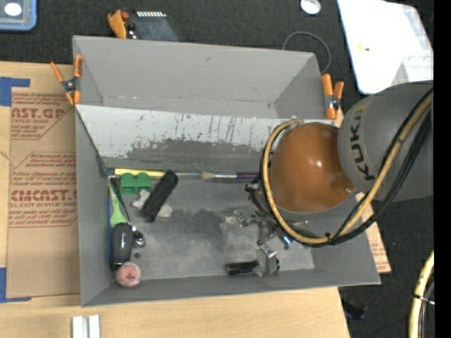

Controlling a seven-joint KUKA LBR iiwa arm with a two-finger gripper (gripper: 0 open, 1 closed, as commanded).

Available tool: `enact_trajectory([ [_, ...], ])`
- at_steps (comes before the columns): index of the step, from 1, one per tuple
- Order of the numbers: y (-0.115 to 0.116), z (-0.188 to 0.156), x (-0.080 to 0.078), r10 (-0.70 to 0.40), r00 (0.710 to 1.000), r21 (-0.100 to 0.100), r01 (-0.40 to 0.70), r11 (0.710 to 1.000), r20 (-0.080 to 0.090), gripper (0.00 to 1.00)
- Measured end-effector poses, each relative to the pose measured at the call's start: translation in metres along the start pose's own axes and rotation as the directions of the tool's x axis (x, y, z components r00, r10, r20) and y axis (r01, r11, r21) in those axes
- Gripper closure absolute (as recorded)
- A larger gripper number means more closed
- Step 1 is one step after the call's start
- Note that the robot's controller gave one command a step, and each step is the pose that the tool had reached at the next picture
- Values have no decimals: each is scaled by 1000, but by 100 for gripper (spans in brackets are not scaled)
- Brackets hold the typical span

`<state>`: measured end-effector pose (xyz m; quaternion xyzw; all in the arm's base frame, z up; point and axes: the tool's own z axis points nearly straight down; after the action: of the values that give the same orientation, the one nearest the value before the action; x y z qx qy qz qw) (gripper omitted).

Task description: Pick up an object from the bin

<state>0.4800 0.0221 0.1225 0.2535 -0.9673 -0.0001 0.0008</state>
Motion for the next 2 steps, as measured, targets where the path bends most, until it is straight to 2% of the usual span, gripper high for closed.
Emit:
enact_trajectory([
  [1, -30, 52, 12, 90, 996, 10, -90, 996, 24, 0],
  [2, -44, 53, 16, 132, 991, 1, -132, 991, 7, 100],
])
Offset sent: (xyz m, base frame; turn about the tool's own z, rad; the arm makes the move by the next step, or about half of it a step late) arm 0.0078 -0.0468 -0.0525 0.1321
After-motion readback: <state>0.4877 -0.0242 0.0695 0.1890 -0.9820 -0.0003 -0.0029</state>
